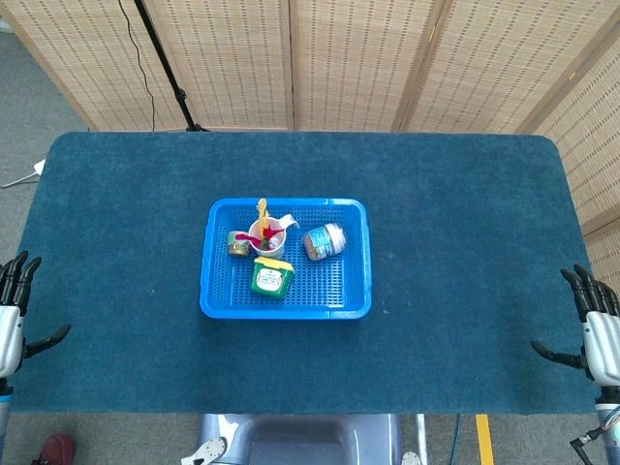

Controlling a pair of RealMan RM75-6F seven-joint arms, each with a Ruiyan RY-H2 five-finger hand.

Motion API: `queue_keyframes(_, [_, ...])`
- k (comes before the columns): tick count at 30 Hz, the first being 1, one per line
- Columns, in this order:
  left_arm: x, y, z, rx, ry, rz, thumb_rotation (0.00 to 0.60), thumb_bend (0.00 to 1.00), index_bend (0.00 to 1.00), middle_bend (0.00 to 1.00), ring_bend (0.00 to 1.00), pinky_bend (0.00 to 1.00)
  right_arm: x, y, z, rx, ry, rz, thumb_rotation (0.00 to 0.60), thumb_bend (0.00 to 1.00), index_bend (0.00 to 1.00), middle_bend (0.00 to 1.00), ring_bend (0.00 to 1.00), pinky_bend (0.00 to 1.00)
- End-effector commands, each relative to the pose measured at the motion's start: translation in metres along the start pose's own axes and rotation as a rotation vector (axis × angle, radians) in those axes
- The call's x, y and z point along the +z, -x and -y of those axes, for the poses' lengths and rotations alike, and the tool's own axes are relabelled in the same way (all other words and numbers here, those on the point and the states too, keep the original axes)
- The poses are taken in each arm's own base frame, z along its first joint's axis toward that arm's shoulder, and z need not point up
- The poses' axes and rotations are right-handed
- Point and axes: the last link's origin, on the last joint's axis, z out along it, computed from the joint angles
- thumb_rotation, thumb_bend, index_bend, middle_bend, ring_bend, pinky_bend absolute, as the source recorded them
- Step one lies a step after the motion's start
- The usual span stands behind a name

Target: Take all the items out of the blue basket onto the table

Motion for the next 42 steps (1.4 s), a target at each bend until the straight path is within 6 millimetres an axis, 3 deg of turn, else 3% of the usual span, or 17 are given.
queue_keyframes(1, [0.001,0.001,0.0,-0.008,0.005,0.0,0.6,0.06,0.0,0.0,0.0,0.0,0.0,0.0,0.0,-0.001,0.002,0.001,0.6,0.0,0.0,0.0,0.0,0.0])
queue_keyframes(6, [0.005,0.004,-0.003,-0.03,0.023,0.006,0.6,0.06,0.0,0.0,0.0,0.0,0.0,0.0,0.0,0.001,0.006,-0.001,0.6,0.0,0.0,0.0,0.0,0.0])
queue_keyframes(10, [0.026,0.009,-0.025,-0.164,0.11,0.044,0.6,0.06,0.0,0.0,0.0,0.0,0.001,0.0,-0.001,0.0,0.011,-0.001,0.6,0.0,0.0,0.0,0.0,0.0])
queue_keyframes(16, [0.074,0.018,-0.081,-0.254,0.259,0.058,0.6,0.06,0.0,0.0,0.0,0.0,0.002,0.0,-0.002,0.001,0.018,0.002,0.6,0.0,0.0,0.0,0.0,0.0])
queue_keyframes(18, [0.091,0.027,-0.099,-0.259,0.273,0.08,0.6,0.06,0.0,0.0,0.0,0.0,0.003,0.0,-0.003,0.002,0.021,0.001,0.6,0.0,0.0,0.0,0.0,0.0])
queue_keyframes(19, [0.105,0.04,-0.122,-0.309,0.289,0.133,0.6,0.06,0.0,0.0,0.0,0.0,0.004,-0.001,-0.004,0.005,0.023,0.001,0.6,0.0,0.0,0.0,0.0,0.0])
queue_keyframes(22, [0.124,0.054,-0.148,-0.343,0.288,0.17,0.6,0.06,0.0,0.0,0.0,0.0,0.004,-0.001,-0.005,0.007,0.027,0.001,0.6,0.0,0.0,0.0,0.0,0.0])
queue_keyframes(28, [0.147,0.075,-0.184,-0.397,0.284,0.252,0.6,0.06,0.0,0.0,0.0,0.0,0.006,-0.004,-0.008,0.019,0.038,-0.002,0.6,0.0,0.0,0.0,0.0,0.0])
queue_keyframes(36, [0.164,0.091,-0.219,-0.508,0.281,0.288,0.6,0.06,0.0,0.0,0.0,0.0,0.008,-0.008,-0.012,0.035,0.051,-0.008,0.6,0.0,0.0,0.0,0.0,0.0])
queue_keyframes(42, [0.173,0.099,-0.24,-0.477,0.294,0.303,0.6,0.06,0.0,0.0,0.0,0.0,0.01,-0.009,-0.014,0.041,0.058,-0.008,0.6,0.0,0.0,0.0,0.0,0.0])
